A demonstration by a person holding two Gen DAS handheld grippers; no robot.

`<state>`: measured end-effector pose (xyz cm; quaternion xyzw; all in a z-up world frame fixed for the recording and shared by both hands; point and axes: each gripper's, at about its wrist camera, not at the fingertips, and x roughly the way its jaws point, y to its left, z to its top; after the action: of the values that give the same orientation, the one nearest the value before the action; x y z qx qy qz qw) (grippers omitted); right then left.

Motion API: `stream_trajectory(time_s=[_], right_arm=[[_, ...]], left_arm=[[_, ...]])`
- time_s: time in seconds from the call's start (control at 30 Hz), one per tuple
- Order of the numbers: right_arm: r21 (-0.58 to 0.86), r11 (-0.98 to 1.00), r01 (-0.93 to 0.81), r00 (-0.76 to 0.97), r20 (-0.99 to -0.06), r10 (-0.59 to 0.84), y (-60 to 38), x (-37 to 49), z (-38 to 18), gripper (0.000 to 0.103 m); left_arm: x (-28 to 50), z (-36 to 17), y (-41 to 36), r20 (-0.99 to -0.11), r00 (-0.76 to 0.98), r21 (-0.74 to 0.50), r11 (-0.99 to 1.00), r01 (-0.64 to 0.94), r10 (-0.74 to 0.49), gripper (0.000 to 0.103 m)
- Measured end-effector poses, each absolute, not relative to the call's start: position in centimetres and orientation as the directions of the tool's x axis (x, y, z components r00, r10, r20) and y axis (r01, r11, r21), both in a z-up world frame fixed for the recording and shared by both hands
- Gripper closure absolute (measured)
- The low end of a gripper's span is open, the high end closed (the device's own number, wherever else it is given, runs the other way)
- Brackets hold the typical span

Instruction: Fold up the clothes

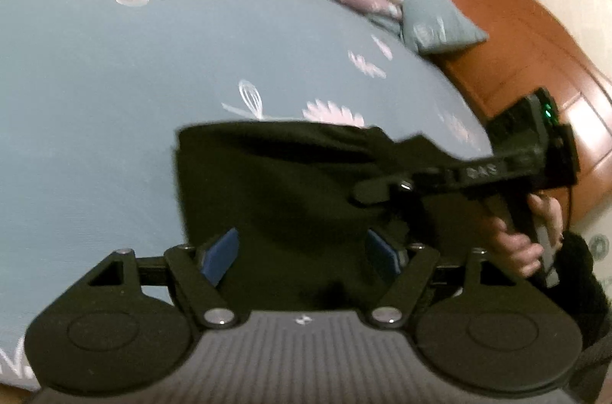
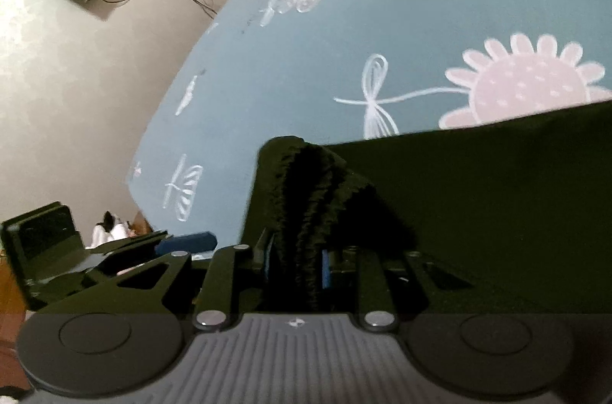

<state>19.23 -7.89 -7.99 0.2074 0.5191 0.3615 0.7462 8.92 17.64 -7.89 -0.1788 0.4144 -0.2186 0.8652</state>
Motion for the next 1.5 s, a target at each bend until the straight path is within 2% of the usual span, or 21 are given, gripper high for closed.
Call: stream_trajectory(time_s=[0.17, 0.5, 0.97, 1.03, 1.1, 1.17, 1.23, 1.33, 1.4, 1.5], right_arm=[[0.643, 0.697, -0.317, 0.234, -0.659, 0.714, -9.3, 18.7, -6.4, 0.077], [0.624, 0.768, -0.142, 0.246, -0.729, 0.638, -16.1, 18.1, -9.7, 0.077], [0.588, 0.802, -0.1, 0.263, -0.762, 0.592, -18.3, 18.2, -11.7, 0.076], [0.576, 0.812, -0.097, 0.264, -0.771, 0.579, -18.3, 18.2, -12.2, 0.07], [0.587, 0.803, -0.105, 0.272, -0.759, 0.591, -18.4, 18.0, -12.2, 0.06], [0.558, 0.823, -0.112, 0.315, -0.765, 0.562, -18.7, 17.6, -11.3, 0.044], [0.489, 0.865, -0.112, 0.392, -0.778, 0.49, -19.2, 16.9, -10.0, 0.037], [0.425, 0.897, -0.12, 0.499, -0.755, 0.424, -19.9, 15.6, -8.2, 0.036], [0.458, 0.874, -0.164, 0.524, -0.71, 0.47, -19.9, 14.9, -7.4, 0.036], [0.51, 0.817, -0.269, 0.495, -0.655, 0.572, -18.9, 14.1, -7.2, 0.037]], left_arm=[[9.5, -8.0, 17.7, -0.643, 0.569, -0.488, 0.847, 0.211, -0.512, 0.028], [9.5, -8.1, 16.7, -0.663, 0.539, -0.476, 0.848, 0.234, -0.52, 0.028], [10.2, -8.4, 14.4, -0.698, 0.492, -0.449, 0.853, 0.265, -0.52, 0.028], [10.3, -8.4, 14.1, -0.702, 0.486, -0.446, 0.853, 0.27, -0.52, 0.028], [10.5, -8.3, 13.8, -0.707, 0.483, -0.437, 0.856, 0.277, -0.517, 0.028], [10.6, -8.1, 13.5, -0.711, 0.484, -0.422, 0.86, 0.288, -0.511, 0.028], [10.8, -7.5, 12.9, -0.703, 0.486, -0.414, 0.854, 0.315, -0.52, 0.028], [11.6, -6.9, 11.1, -0.69, 0.488, -0.38, 0.841, 0.384, -0.534, 0.028], [13.0, -7.1, 9.7, -0.683, 0.484, -0.362, 0.829, 0.426, -0.547, 0.028], [15.9, -8.4, 9.0, -0.69, 0.49, -0.363, 0.84, 0.404, -0.534, 0.028]])
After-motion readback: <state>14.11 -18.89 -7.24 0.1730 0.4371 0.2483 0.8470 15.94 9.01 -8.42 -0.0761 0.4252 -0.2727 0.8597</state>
